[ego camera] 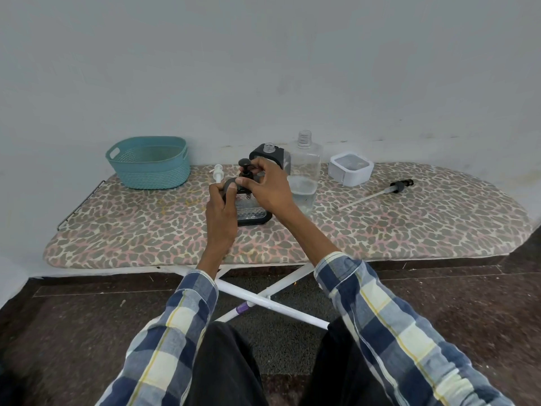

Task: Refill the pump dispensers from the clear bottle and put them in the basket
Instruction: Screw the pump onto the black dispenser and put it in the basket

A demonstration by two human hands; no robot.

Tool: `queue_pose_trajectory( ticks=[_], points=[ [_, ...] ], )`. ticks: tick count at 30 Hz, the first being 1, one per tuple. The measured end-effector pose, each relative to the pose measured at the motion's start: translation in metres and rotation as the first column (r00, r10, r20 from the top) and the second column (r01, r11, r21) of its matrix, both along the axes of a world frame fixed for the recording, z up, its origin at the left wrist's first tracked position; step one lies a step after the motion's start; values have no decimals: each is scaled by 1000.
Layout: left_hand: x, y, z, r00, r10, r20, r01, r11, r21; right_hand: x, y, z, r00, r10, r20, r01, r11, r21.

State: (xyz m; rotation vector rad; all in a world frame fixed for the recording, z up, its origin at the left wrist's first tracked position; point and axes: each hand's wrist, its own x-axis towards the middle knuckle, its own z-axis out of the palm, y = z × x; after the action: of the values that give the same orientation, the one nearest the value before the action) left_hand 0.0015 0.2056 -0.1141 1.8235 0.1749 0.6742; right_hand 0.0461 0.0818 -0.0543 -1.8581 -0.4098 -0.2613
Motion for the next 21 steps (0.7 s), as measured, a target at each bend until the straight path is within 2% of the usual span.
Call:
queue_pose_trajectory(
  ticks=[3,6,9,15,21],
  points=[
    [0,0,0,1000,-3,2,3,1000,-7,-2,-1,-1,1000,12,-5,-12,1000,-4],
    [0,1,-1,1000,-11,14,11,1000,-11,-3,-11,3,982,167,-94,-158,983,95],
    [1,1,-2,1000,-7,15,7,1000,-18,-5,-17,7,960,252,-122,-240,965,105],
    [-1,0,-2,1000,-3,20,3,1000,4,-8,-10,0,982,160,-99,-145,978,151],
    [-2,0,-1,1000,18,12,-19,999,27,-11,-9,0,982,147,-115,-125,975,182]
  ],
)
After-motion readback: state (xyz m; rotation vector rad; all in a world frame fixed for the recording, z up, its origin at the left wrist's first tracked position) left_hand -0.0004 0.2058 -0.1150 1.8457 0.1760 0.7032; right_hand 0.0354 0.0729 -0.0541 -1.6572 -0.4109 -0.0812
